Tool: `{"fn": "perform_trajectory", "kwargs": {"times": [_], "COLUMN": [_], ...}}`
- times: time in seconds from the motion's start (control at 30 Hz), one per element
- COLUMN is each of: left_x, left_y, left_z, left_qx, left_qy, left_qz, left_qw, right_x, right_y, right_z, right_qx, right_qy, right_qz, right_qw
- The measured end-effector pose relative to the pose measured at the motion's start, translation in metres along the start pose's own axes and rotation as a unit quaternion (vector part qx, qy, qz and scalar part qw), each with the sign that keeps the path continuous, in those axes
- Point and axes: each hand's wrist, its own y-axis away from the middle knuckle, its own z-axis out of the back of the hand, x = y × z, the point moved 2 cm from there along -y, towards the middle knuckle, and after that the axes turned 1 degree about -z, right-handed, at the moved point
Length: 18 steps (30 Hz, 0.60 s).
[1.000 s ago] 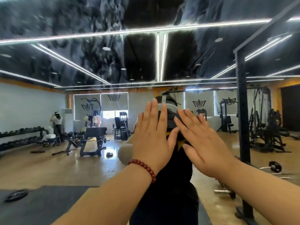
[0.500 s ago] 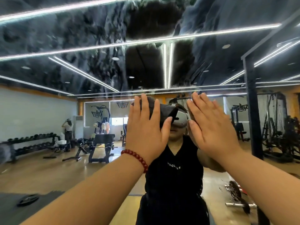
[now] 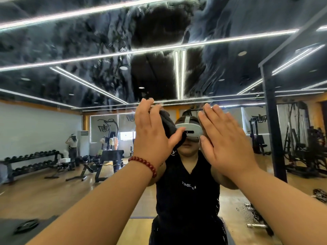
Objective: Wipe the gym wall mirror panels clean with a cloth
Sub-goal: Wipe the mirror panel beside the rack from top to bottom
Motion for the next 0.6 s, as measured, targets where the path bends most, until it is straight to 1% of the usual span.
{"fn": "perform_trajectory", "kwargs": {"times": [0.13,0.2,0.27,0.37,0.43,0.5,0.57,0.6], "left_x": [0.009,0.013,0.018,0.018,0.010,-0.001,-0.010,-0.011], "left_y": [-0.012,-0.027,-0.045,-0.053,-0.037,-0.008,0.012,0.010], "left_z": [0.005,0.006,0.007,0.006,0.006,-0.002,-0.007,-0.008], "left_qx": [-0.023,-0.018,-0.029,-0.042,-0.039,-0.004,0.063,0.082], "left_qy": [0.010,0.005,0.012,-0.044,-0.065,-0.065,-0.097,-0.111], "left_qz": [-0.026,-0.019,-0.008,-0.027,-0.045,-0.066,-0.058,-0.045], "left_qw": [0.999,1.000,0.999,0.998,0.996,0.996,0.992,0.989], "right_x": [0.001,0.001,0.000,0.000,0.000,0.000,0.000,0.000], "right_y": [0.001,0.001,0.001,0.000,0.000,0.000,0.000,0.000], "right_z": [0.000,0.000,0.000,0.000,0.000,-0.001,-0.001,-0.002], "right_qx": [-0.001,-0.001,-0.001,-0.007,-0.007,-0.006,-0.006,-0.006], "right_qy": [0.005,0.009,0.011,0.014,0.015,0.020,0.024,0.022], "right_qz": [0.001,0.002,0.004,0.006,0.007,0.009,0.006,0.006], "right_qw": [1.000,1.000,1.000,1.000,1.000,1.000,1.000,1.000]}}
